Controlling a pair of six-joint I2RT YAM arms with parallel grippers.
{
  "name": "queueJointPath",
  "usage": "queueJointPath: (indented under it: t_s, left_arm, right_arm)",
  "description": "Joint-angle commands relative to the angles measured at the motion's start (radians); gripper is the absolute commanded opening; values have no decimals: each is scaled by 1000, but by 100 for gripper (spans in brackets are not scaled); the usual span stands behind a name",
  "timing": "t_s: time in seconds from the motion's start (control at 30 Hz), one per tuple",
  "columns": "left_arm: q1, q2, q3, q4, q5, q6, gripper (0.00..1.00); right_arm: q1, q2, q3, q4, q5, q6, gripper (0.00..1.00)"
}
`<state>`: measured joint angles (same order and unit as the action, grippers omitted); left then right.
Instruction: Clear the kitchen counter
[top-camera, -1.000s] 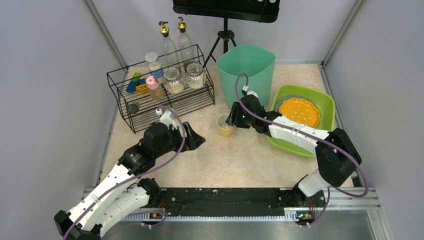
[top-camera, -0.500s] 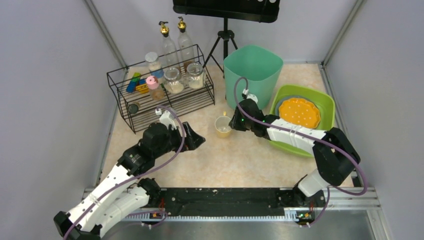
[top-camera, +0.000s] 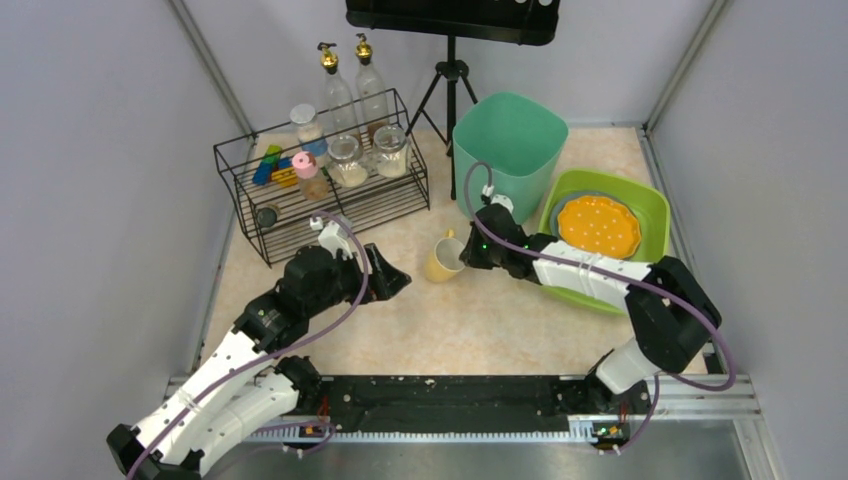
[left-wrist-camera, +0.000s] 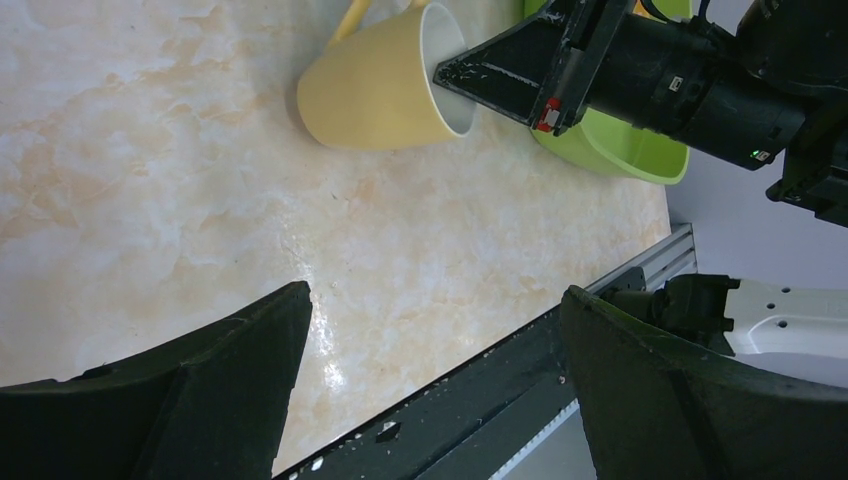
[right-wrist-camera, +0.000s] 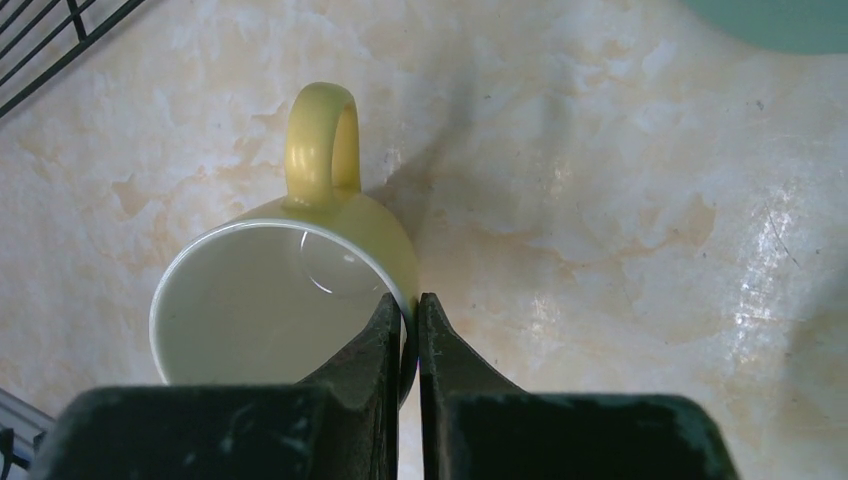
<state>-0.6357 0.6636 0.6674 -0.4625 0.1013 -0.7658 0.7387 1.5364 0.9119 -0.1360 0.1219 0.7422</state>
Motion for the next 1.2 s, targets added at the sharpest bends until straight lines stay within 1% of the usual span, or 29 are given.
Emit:
queueJointPath:
  t_s: [0.0, 0.23, 0.37, 0.6, 0.83, 0.93, 1.0, 1.1, 1.17]
  left_arm:
    - [2, 1, -4, 63, 16, -10, 98]
    - [2, 8, -5, 78, 23, -13, 98]
    - [2, 10, -6, 80, 26, -13, 98]
    - [2, 6, 1, 81, 30, -12, 98]
    - [2, 15, 10, 95, 44, -8, 99]
    - [2, 27, 11, 106, 57, -9, 99]
    - [2, 34, 12, 114, 66, -10, 98]
    - [2, 39, 10, 120, 79, -13, 98]
    - [1, 35, 5, 121, 85, -14, 98]
  right_arm:
    - [26, -109, -5, -13, 14, -9, 0]
    - [55, -256, -2, -84, 27, -9, 0]
    - [57, -363, 14, -178, 55, -17, 0]
    - [57, -556, 59, -426, 191, -50, 0]
    - [46, -696, 95, -650, 357, -43, 0]
    - [13, -729, 97, -705, 388, -48, 0]
    - [-34, -738, 91, -724, 399, -65, 0]
    - [-140, -747, 81, -730, 380, -104, 0]
    - [-235, -747, 78, -718, 329, -142, 0]
